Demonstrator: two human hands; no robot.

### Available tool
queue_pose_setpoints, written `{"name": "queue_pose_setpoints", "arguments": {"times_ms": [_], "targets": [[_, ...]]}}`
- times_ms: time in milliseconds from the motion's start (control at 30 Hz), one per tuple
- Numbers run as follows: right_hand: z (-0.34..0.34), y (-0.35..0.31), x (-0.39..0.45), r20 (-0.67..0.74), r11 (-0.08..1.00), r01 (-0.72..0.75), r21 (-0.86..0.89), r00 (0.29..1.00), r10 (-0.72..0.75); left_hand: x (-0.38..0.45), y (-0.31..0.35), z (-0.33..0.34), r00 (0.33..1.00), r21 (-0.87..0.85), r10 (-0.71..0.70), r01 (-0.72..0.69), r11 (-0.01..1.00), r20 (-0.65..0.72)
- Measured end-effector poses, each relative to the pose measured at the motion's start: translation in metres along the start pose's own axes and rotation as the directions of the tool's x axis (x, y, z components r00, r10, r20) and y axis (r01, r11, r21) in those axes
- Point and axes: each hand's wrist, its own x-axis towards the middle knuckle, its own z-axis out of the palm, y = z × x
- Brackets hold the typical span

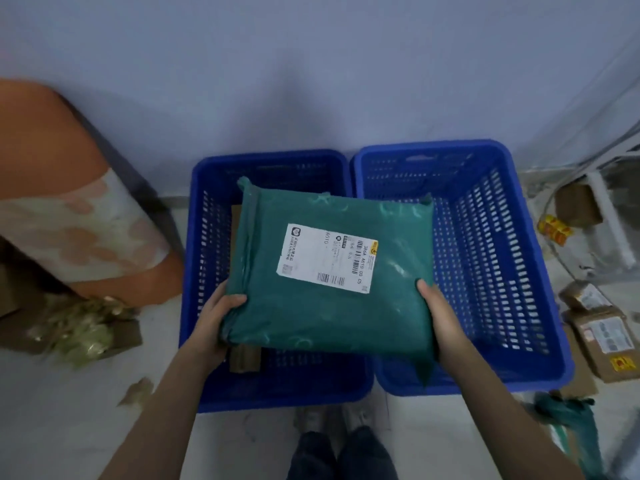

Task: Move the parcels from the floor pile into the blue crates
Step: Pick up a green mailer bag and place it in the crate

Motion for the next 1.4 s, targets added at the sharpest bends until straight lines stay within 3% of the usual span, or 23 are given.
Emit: {"name": "queue_pose_setpoints", "arguments": {"times_ms": [133,267,433,667,933,1133,1233,1300,1333,1400], "targets": [[0.026,0.010,0.025,0.154,0.981,-0.061,-0.185,0.984,0.090,0.013,-0.011,-0.025,0.994,-0.118,-0.027,0.015,0.993,-0.105],[0.060,0.016,0.055,0.133,0.934,-0.014,-0.358,0.989,0.066,0.036,-0.012,-0.044,0.977,-0.118,-0.106,0.085,0.989,-0.184],[0.093,0.030,0.101,0.168,0.917,0.017,-0.399,0.984,0.054,0.085,0.008,-0.073,0.958,0.132,-0.109,0.148,0.980,-0.265],[0.133,0.041,0.179,0.175,0.906,0.081,-0.416,0.984,-0.008,0.165,0.016,-0.072,0.944,0.550,0.127,0.065,0.833,-0.304],[0.153,0.056,0.271,0.232,0.864,0.141,-0.484,0.972,-0.029,0.244,-0.016,-0.094,0.930,0.654,0.231,0.013,0.756,-0.286],[0.165,0.077,0.316,0.211,0.772,0.176,-0.611,0.976,-0.055,0.282,-0.037,-0.122,0.940,0.745,0.269,-0.024,0.666,-0.210],[0.168,0.088,0.325,0.210,0.732,0.125,-0.669,0.978,0.024,0.294,-0.048,-0.124,0.954,0.860,0.209,0.085,0.503,-0.216],[0.171,0.098,0.322,0.204,0.647,0.139,-0.749,0.979,0.027,0.292,-0.053,-0.109,0.943,0.945,0.195,0.220,0.240,-0.269],[0.172,0.103,0.317,0.212,0.519,0.174,-0.837,0.977,0.014,0.289,-0.054,-0.098,0.941,0.963,0.212,0.247,0.110,-0.266],[0.175,0.113,0.297,0.263,0.057,0.270,-0.961,0.958,-0.113,0.281,-0.060,-0.074,0.965,0.982,0.225,0.161,-0.096,-0.136]]}}
